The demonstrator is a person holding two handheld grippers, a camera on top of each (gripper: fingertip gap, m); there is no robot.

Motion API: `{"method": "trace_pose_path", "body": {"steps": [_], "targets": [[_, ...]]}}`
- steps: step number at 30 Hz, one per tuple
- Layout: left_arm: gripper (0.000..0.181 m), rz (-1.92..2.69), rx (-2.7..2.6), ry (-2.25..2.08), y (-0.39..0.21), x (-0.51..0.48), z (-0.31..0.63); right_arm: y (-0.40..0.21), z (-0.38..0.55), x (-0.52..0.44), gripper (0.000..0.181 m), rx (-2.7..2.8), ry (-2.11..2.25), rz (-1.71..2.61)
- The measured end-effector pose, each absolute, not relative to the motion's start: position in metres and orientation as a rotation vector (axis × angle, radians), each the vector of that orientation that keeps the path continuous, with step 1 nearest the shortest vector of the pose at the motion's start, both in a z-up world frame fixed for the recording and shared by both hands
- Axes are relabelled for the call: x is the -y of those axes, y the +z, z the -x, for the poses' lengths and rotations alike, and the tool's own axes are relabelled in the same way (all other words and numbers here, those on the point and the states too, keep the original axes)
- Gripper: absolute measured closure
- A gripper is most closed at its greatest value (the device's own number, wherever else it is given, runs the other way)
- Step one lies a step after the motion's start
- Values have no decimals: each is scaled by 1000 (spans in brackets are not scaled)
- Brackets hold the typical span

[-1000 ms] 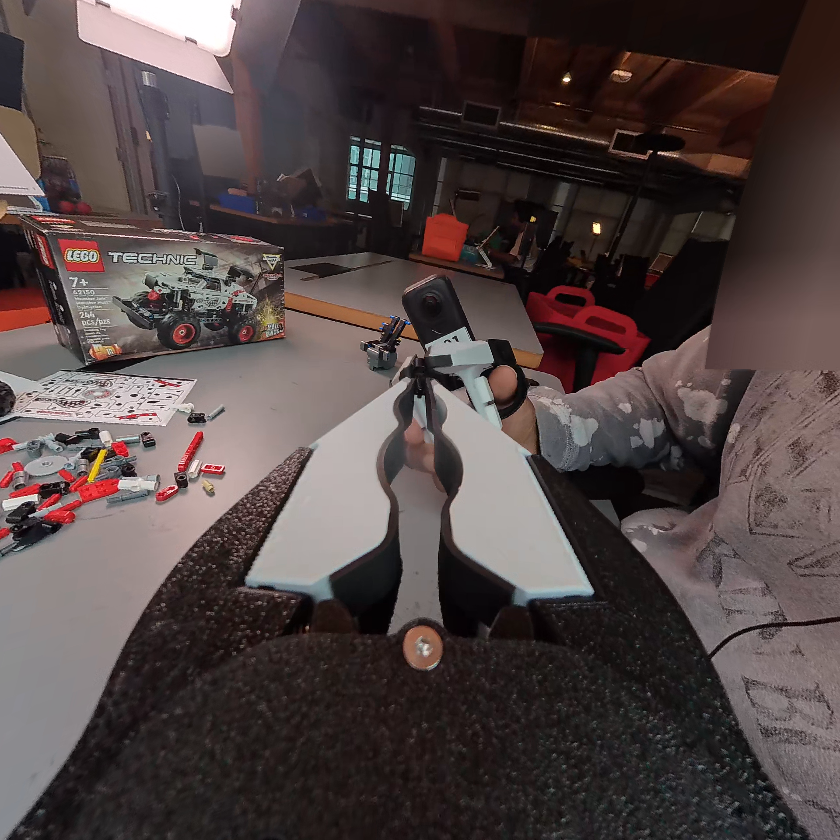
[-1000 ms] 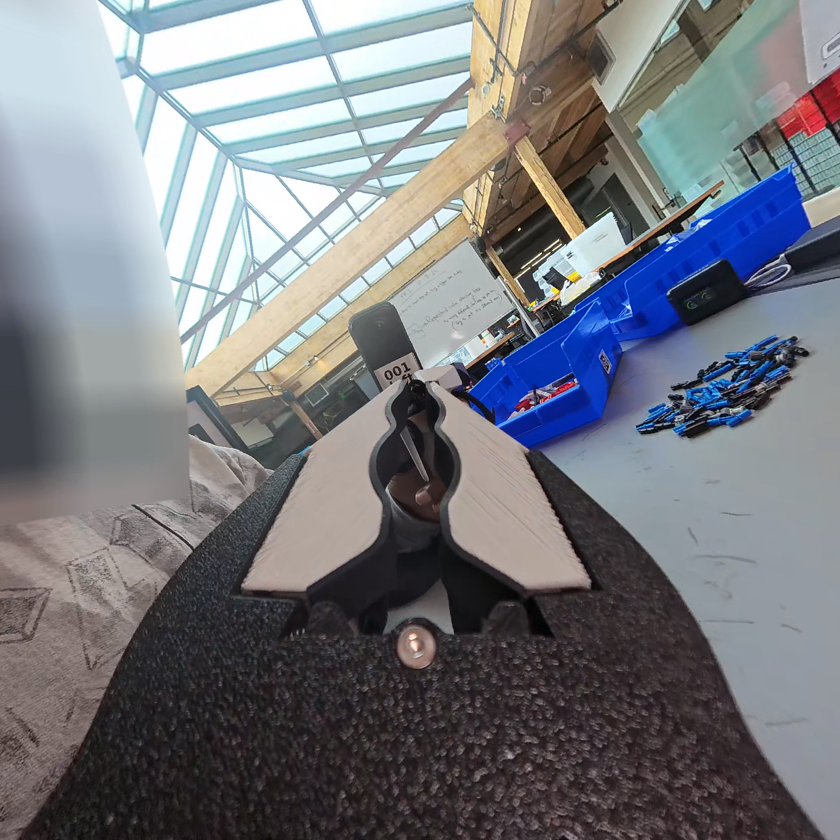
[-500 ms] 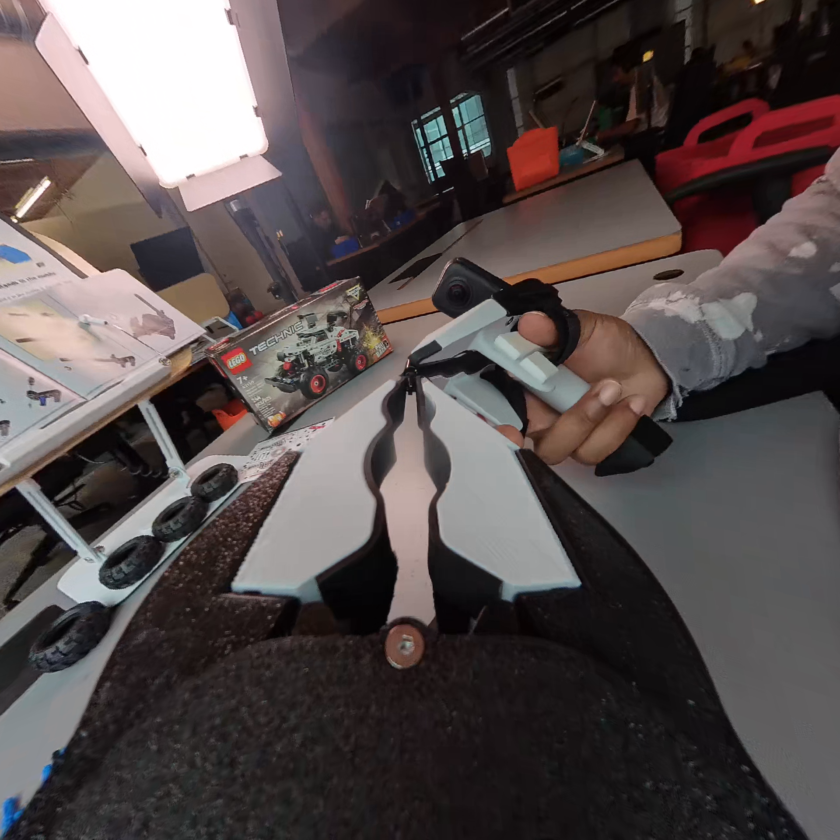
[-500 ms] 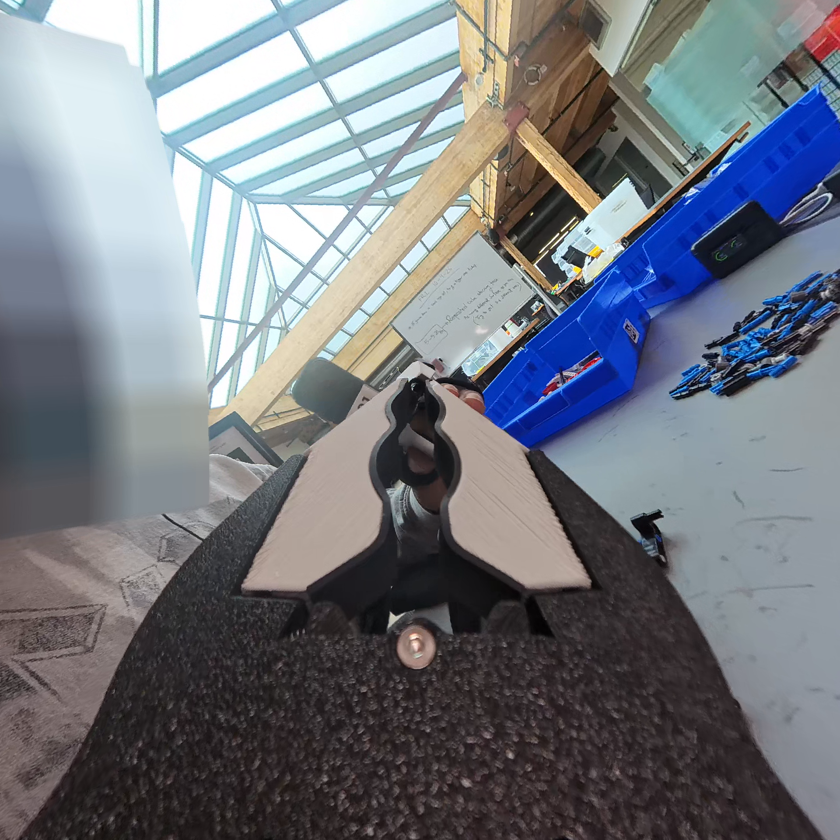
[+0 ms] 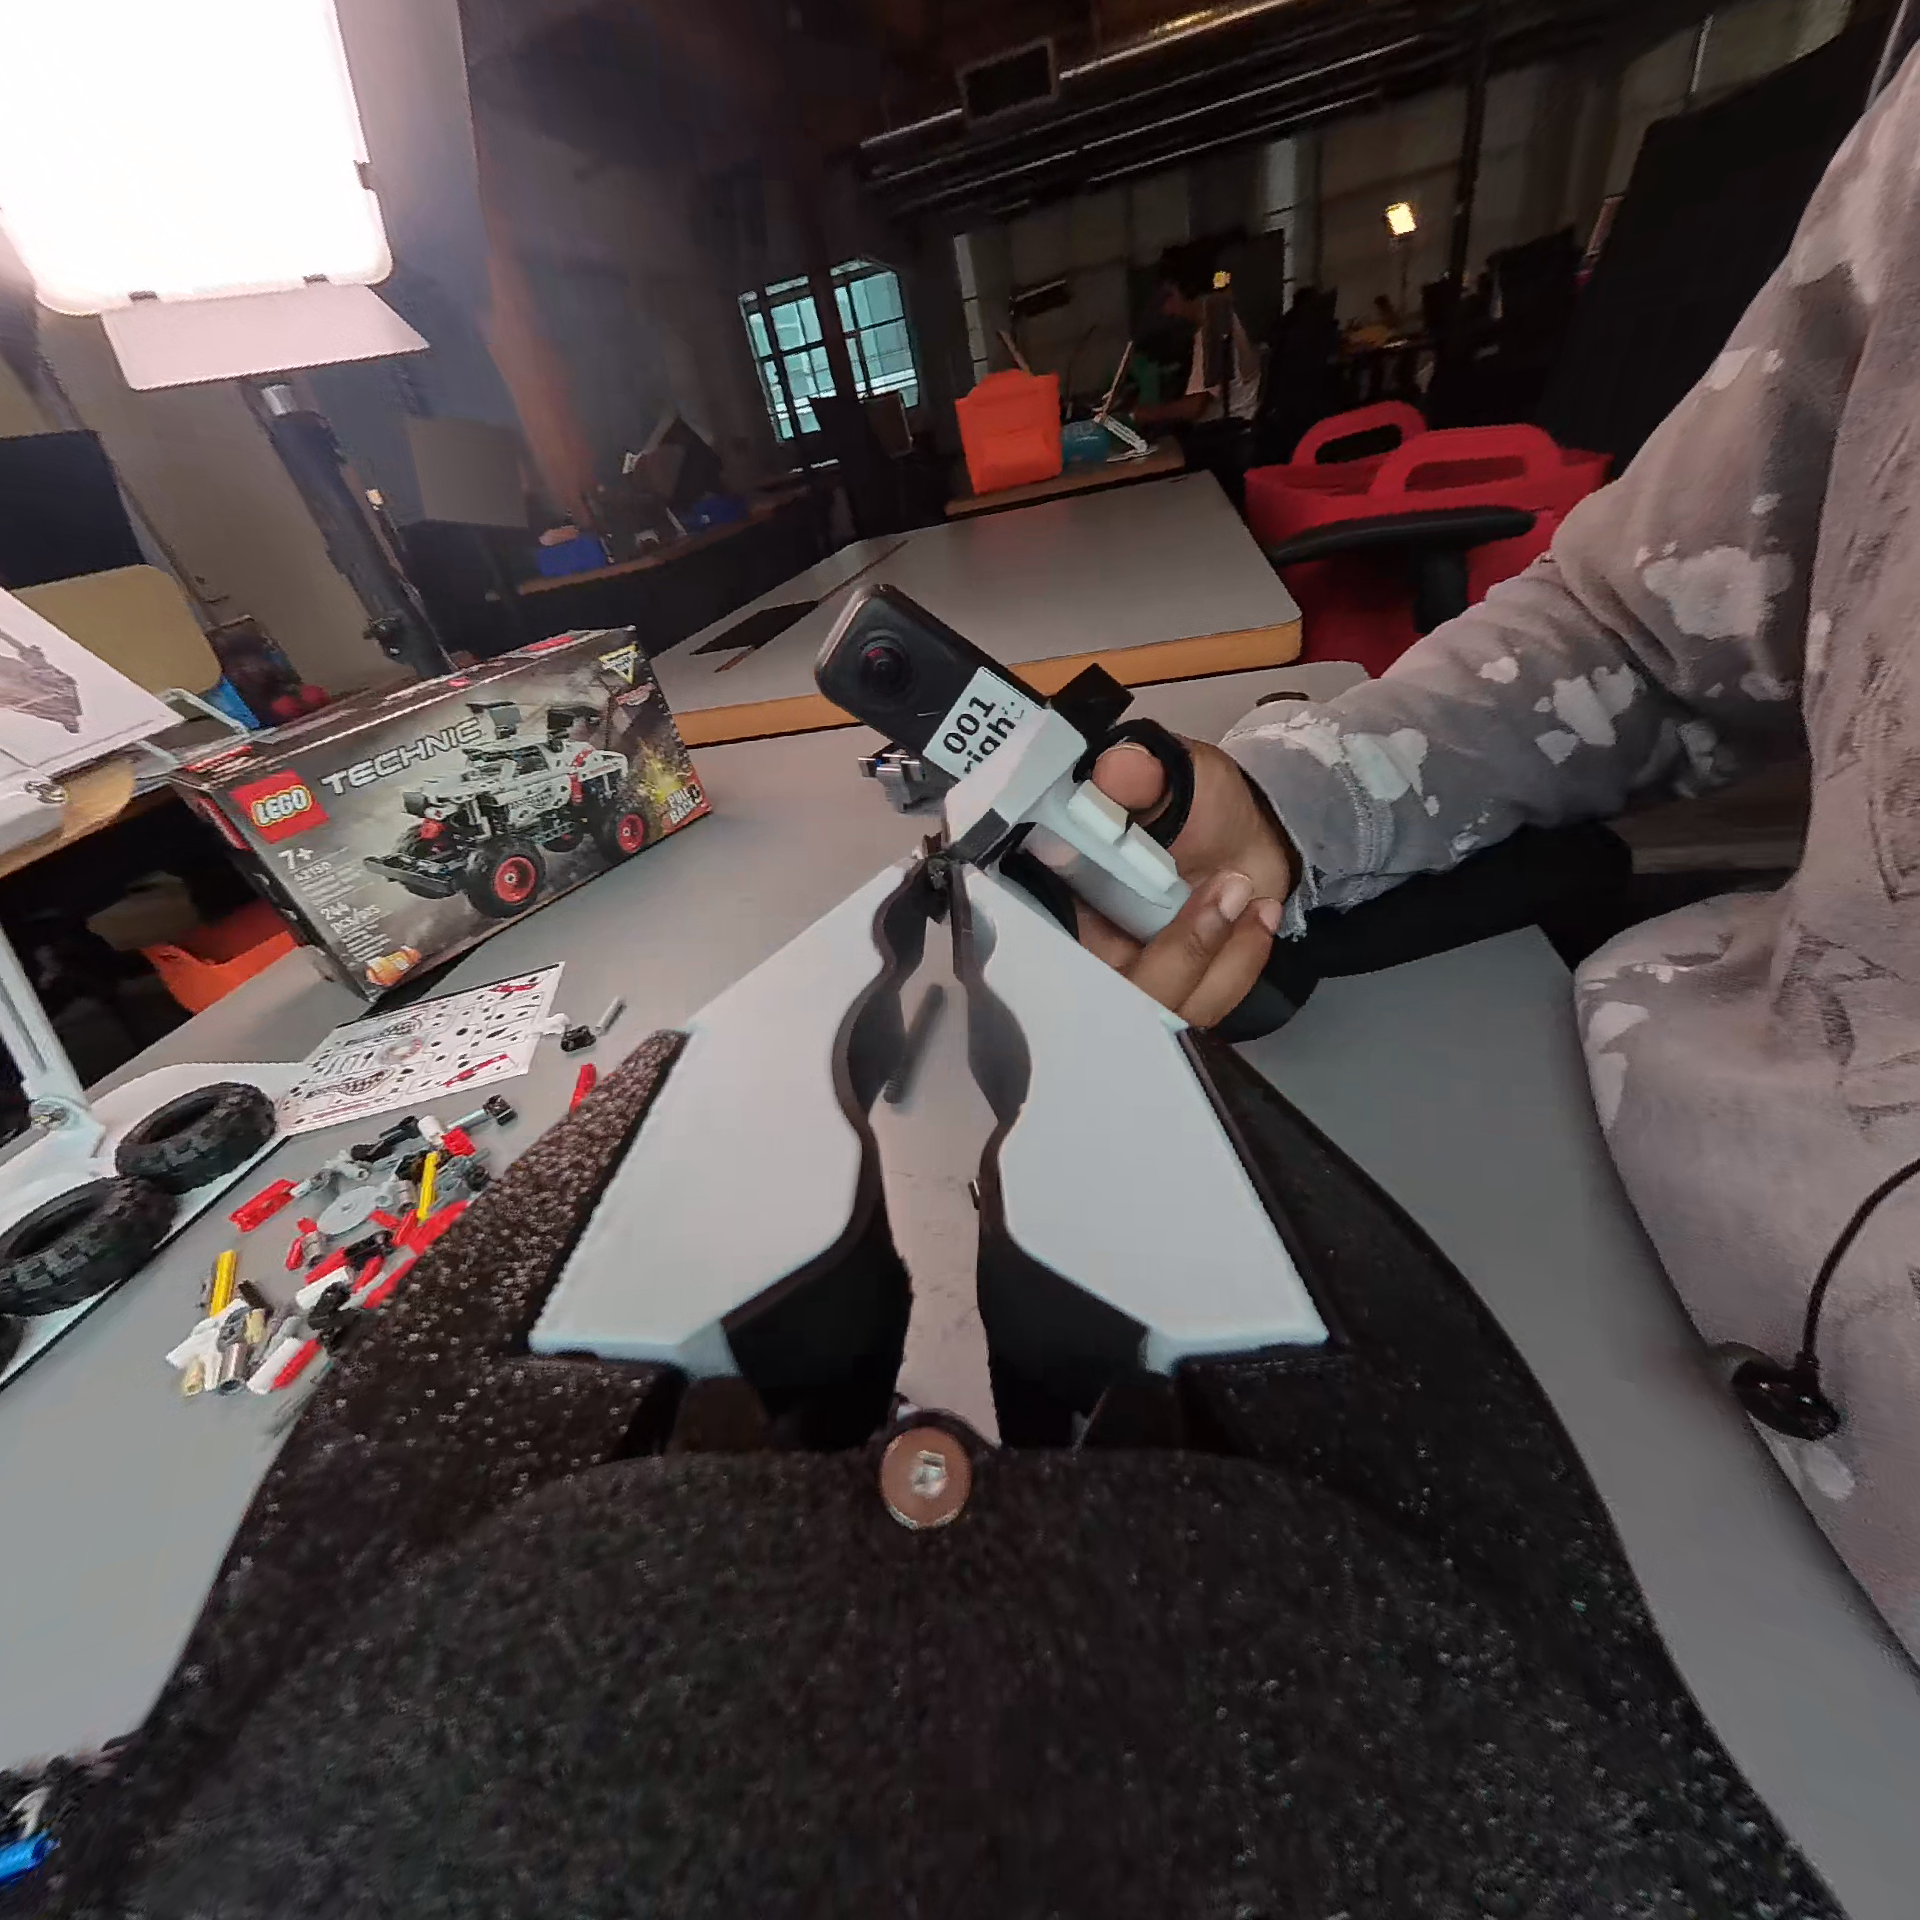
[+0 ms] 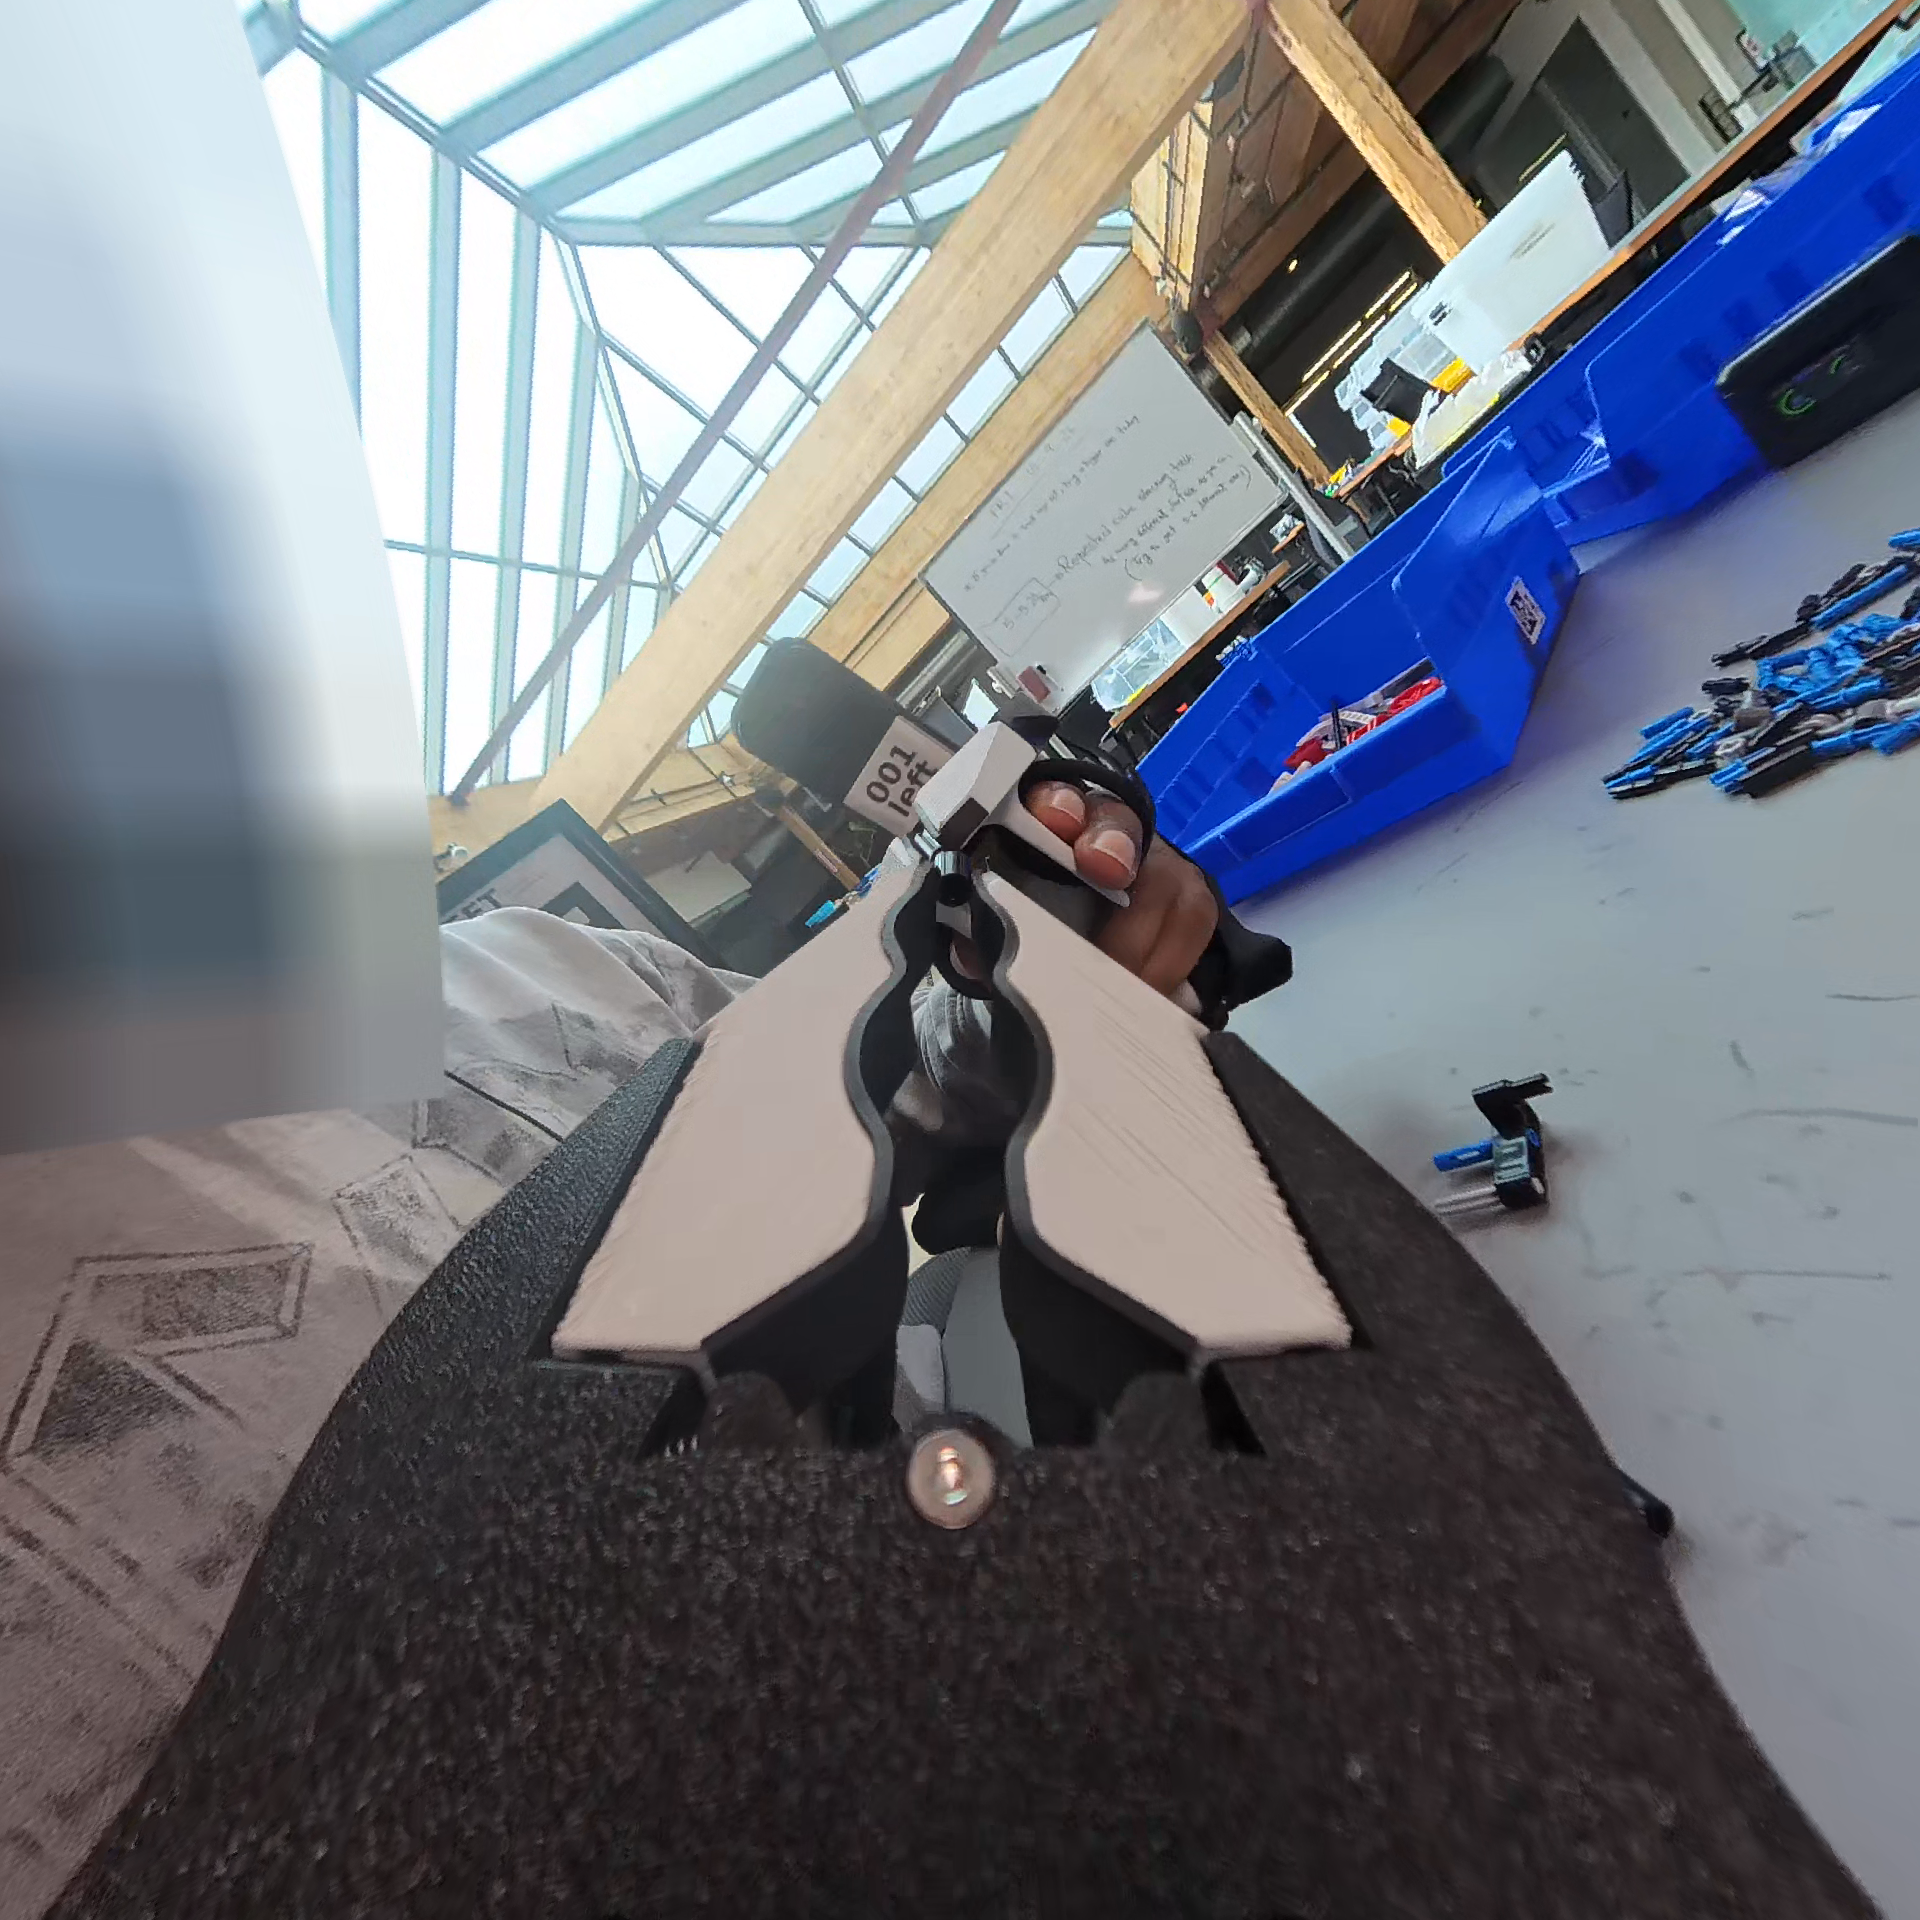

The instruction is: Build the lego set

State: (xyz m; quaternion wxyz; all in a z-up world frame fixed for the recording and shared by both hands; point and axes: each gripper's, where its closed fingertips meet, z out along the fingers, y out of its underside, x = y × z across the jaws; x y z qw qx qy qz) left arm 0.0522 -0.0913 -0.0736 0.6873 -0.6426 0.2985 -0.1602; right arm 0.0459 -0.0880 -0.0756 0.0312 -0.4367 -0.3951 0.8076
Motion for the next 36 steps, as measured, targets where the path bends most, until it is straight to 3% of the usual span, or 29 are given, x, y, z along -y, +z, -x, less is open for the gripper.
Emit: {"method": "trace_pose_path", "body": {"steps": [1,14,36], "targets": [[176,1446,-690,-374,-76,93,-53,-78,-47,90,175,1238,2479,1348],[177,1527,-895,-453,-94,110,-69,-96,-63,106,175,1801,1893,1077],[177,1257,-732,-254,-50,104,-72,-55,-61,104,175,922,3000,1269]]}}
